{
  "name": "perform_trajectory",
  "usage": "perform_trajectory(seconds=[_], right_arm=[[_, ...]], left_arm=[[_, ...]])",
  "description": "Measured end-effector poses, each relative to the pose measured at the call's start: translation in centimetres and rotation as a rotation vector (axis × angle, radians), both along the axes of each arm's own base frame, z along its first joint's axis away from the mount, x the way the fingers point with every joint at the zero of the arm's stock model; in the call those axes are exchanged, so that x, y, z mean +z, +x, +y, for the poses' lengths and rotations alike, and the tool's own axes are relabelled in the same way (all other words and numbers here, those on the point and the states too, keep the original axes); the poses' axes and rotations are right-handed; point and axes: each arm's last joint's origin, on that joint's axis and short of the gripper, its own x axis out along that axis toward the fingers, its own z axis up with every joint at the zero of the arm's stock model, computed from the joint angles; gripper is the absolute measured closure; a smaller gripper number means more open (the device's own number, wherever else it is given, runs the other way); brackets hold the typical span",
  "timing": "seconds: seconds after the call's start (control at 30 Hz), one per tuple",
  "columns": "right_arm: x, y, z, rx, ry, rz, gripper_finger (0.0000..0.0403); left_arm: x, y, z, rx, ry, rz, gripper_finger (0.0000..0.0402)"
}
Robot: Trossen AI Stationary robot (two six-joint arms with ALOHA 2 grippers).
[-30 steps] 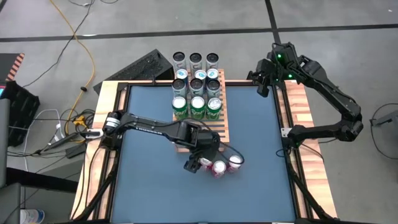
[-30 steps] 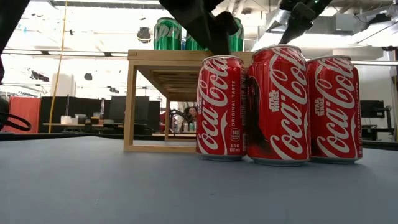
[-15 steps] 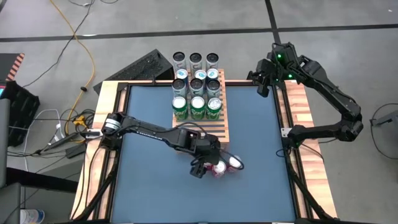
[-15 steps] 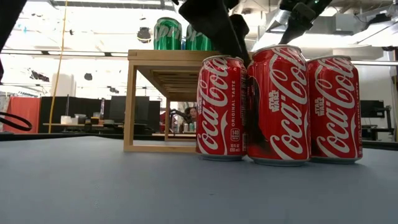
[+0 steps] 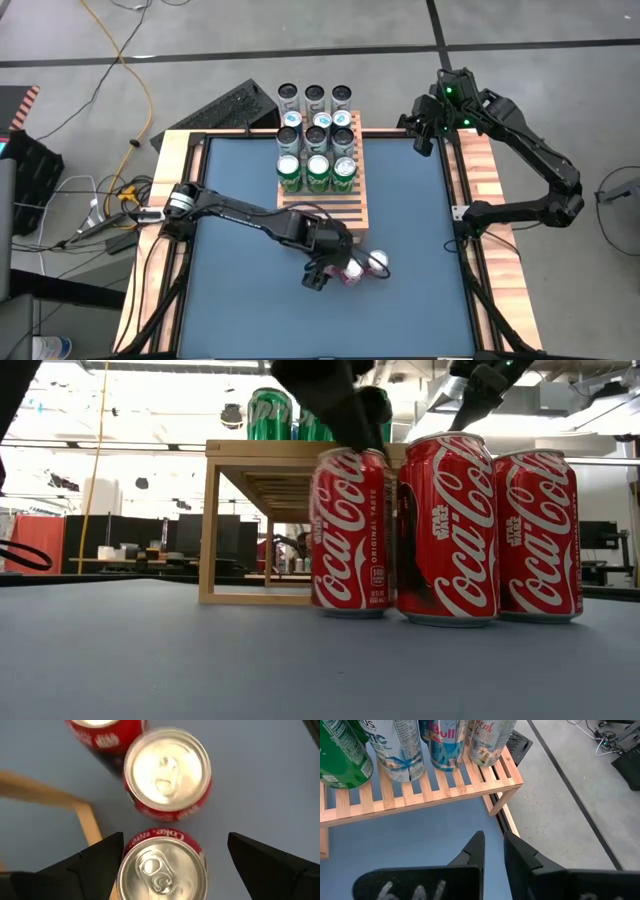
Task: Place canned beverage on shelf
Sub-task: Put the top left red soda can on the shelf
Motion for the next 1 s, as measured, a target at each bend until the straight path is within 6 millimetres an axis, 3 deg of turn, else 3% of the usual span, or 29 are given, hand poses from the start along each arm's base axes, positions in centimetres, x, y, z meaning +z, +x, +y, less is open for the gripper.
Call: perform_trajectory(seconds=[0.77,1.0], right_arm=[[0.0,0.0,0.0,-0.018,0.017,-0.012,0.0339],[0.0,0.0,0.0,-0.018,0.017,-0.011,0.0339]], left_arm=[[-0.08,-0.84,0.05,0.06,-0.008,0.092,0.006],[-0.2,-0.94,0.04,0.057,-0.013,0.103,0.0086]])
